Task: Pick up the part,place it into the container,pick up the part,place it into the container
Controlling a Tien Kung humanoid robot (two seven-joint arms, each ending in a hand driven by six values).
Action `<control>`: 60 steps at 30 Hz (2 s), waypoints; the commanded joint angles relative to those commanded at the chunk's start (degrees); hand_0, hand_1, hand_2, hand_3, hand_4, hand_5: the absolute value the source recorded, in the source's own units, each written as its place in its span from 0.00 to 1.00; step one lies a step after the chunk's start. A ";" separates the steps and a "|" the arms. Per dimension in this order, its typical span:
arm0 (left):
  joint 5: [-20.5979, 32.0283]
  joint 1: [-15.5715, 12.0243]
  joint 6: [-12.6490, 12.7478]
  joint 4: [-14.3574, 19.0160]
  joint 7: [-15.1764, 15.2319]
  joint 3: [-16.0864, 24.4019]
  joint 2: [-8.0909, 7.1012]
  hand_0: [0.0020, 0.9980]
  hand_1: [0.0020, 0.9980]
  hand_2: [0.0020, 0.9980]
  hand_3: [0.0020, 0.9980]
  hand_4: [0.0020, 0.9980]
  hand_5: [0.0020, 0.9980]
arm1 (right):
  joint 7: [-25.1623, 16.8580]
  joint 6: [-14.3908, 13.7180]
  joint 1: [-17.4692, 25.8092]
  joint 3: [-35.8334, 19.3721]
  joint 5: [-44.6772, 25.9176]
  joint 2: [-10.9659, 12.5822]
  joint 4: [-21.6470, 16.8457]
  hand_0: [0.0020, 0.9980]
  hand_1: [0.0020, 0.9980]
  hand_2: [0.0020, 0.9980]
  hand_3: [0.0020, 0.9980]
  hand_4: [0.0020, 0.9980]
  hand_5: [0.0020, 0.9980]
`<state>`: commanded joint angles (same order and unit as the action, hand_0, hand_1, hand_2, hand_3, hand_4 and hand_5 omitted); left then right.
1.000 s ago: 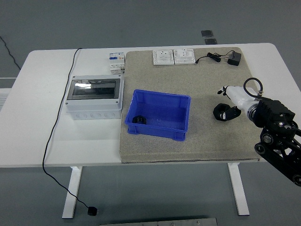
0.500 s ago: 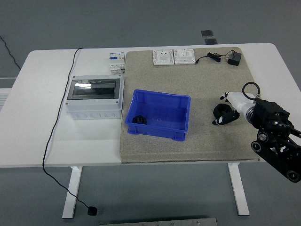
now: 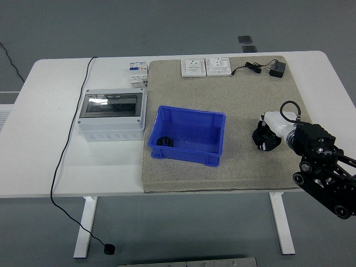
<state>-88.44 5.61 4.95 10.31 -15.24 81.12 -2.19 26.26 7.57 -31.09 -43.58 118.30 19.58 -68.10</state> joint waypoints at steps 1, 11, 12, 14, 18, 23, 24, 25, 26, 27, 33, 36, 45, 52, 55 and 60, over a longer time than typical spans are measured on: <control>-0.02 0.00 0.00 0.00 -0.01 0.01 0.00 0.71 0.57 0.52 0.52 0.51 0.47 | -0.02 -0.02 -0.01 0.00 0.20 0.02 0.15 0.35 0.55 0.59 0.65 0.29 0.00; 0.43 -0.09 0.12 0.00 0.07 -0.26 -0.01 0.71 0.56 0.52 0.52 0.51 0.47 | -0.94 -1.60 -0.35 -2.03 -0.35 2.59 -5.81 0.35 0.55 0.63 0.67 0.29 0.00; 0.38 -0.10 0.12 0.00 0.08 -0.22 -0.02 0.71 0.56 0.52 0.52 0.51 0.47 | -1.07 -1.90 -0.67 -2.15 -0.97 2.87 -7.05 0.35 0.55 0.63 0.67 0.29 0.00; 0.25 -0.13 0.13 0.00 0.07 -0.12 -0.06 0.71 0.56 0.52 0.52 0.51 0.47 | -1.62 -2.95 -1.76 -1.89 -2.36 2.98 -9.91 0.35 0.56 0.64 0.67 0.31 0.00; -0.07 -0.13 0.12 0.00 0.03 0.08 -0.11 0.71 0.56 0.52 0.52 0.51 0.47 | -3.75 -6.31 -4.47 1.10 -4.62 1.15 -14.62 0.35 0.56 0.64 0.67 0.31 0.00; -0.65 -0.01 0.08 0.00 0.00 0.39 -0.14 0.71 0.56 0.52 0.52 0.51 0.47 | -6.07 -9.50 -7.18 6.58 -6.17 -2.64 -14.75 0.43 0.61 0.64 0.67 0.32 0.00; -0.62 0.00 0.10 0.00 0.01 0.36 -0.15 0.71 0.56 0.52 0.52 0.51 0.47 | -6.11 -9.40 -7.50 7.56 -6.27 -3.11 -14.31 0.43 0.61 0.64 0.67 0.32 0.00; -0.56 0.02 0.12 0.00 0.03 0.33 -0.17 0.71 0.56 0.52 0.52 0.51 0.47 | -5.88 -8.94 -7.78 8.52 -6.37 -3.42 -13.85 0.43 0.61 0.64 0.67 0.32 0.00; -0.49 0.03 0.15 0.00 0.06 0.31 -0.19 0.71 0.56 0.52 0.52 0.51 0.47 | -5.53 -8.47 -8.06 9.49 -6.35 -3.65 -13.37 0.49 0.65 0.69 0.67 0.66 0.00; -0.40 0.04 0.19 0.00 0.09 0.27 -0.21 0.71 0.56 0.52 0.52 0.51 0.47 | -5.22 -8.17 -8.27 10.25 -6.27 -3.79 -12.97 0.49 0.65 0.69 0.67 0.66 0.00; -0.36 0.09 0.31 0.00 0.20 0.30 -0.23 0.71 0.56 0.52 0.52 0.51 0.47 | -3.95 -7.96 -8.92 12.04 -5.22 -4.59 -10.58 0.70 0.76 0.79 0.78 0.82 0.11; -0.38 0.10 0.32 0.00 0.20 0.29 -0.22 0.71 0.56 0.52 0.52 0.51 0.47 | -3.84 -8.08 -8.98 12.32 -5.04 -4.81 -10.00 0.70 0.76 0.79 0.78 0.82 0.11; -0.52 0.04 0.30 0.00 0.14 0.37 -0.22 0.71 0.56 0.52 0.52 0.51 0.47 | -3.91 -8.45 -8.94 12.78 -4.97 -4.99 -10.30 0.72 0.77 0.80 0.78 0.87 0.17; -0.62 0.02 0.32 0.00 0.11 0.41 -0.17 0.71 0.56 0.52 0.52 0.51 0.47 | -4.69 -10.14 -7.37 9.79 -5.83 -4.25 -11.81 0.70 0.75 0.79 0.77 0.87 0.18; -0.62 -0.02 0.36 0.00 0.13 0.39 -0.09 0.71 0.56 0.52 0.52 0.51 0.47 | -7.42 -13.68 -4.18 5.35 -9.14 -2.64 -14.59 0.70 0.75 0.79 0.77 0.87 0.18; 0.14 -0.24 0.53 0.00 0.23 -0.01 0.08 0.70 0.56 0.52 0.52 0.51 0.47 | -14.13 -21.62 1.75 -2.86 -17.18 -0.30 -13.78 0.60 0.66 0.71 0.67 0.82 0.32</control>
<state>-88.31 5.37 5.48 10.31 -15.01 81.11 -2.11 12.13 -14.05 -29.34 -46.44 101.12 19.28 -81.89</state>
